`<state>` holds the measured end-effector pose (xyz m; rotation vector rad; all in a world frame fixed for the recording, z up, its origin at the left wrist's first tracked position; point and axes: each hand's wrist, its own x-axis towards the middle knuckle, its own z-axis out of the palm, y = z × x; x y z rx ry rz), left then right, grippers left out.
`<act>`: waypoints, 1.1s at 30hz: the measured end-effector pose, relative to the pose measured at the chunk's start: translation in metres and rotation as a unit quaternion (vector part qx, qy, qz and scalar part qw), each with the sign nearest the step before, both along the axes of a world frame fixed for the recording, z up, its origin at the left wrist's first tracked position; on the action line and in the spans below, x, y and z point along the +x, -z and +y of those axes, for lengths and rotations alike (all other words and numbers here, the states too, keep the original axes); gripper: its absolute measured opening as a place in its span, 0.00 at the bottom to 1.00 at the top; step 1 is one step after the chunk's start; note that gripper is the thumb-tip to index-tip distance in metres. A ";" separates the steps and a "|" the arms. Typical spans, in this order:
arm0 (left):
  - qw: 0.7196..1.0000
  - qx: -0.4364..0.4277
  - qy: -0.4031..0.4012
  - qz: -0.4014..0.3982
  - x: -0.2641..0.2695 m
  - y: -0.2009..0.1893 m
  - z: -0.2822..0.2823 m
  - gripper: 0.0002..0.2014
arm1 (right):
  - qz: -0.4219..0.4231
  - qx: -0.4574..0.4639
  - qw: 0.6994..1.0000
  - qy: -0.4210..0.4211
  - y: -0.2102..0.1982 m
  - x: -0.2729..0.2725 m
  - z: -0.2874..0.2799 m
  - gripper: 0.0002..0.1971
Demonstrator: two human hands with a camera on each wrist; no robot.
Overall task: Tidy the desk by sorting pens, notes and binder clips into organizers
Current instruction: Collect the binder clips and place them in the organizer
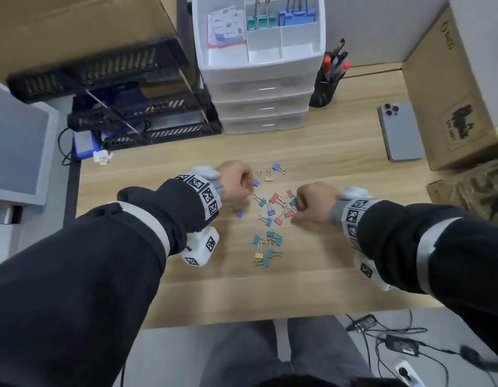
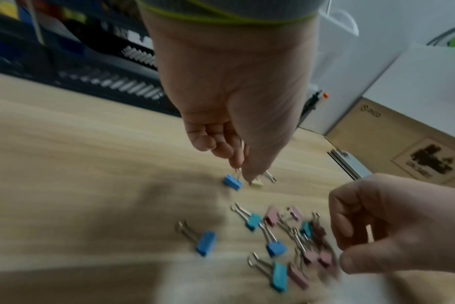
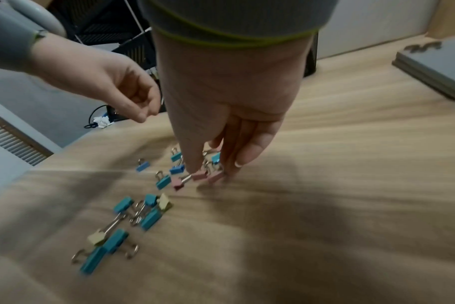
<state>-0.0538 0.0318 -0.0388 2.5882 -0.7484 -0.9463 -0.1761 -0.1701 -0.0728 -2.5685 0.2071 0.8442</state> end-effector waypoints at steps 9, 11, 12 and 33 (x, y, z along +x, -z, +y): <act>0.992 -0.042 0.112 -0.043 -0.028 0.051 -0.037 0.14 | -0.043 -0.006 0.998 0.036 0.037 -0.018 0.005 0.08; 0.989 -0.039 0.140 -0.041 -0.030 0.060 -0.039 0.15 | -0.033 0.023 0.998 0.048 0.036 -0.023 0.004 0.07; 0.987 -0.037 0.150 -0.039 -0.030 0.063 -0.039 0.17 | -0.030 0.039 0.998 0.049 0.033 -0.026 0.003 0.08; 0.996 0.060 0.067 0.017 -0.027 0.055 -0.033 0.14 | -0.071 0.072 0.995 -0.025 0.036 0.003 -0.033 0.16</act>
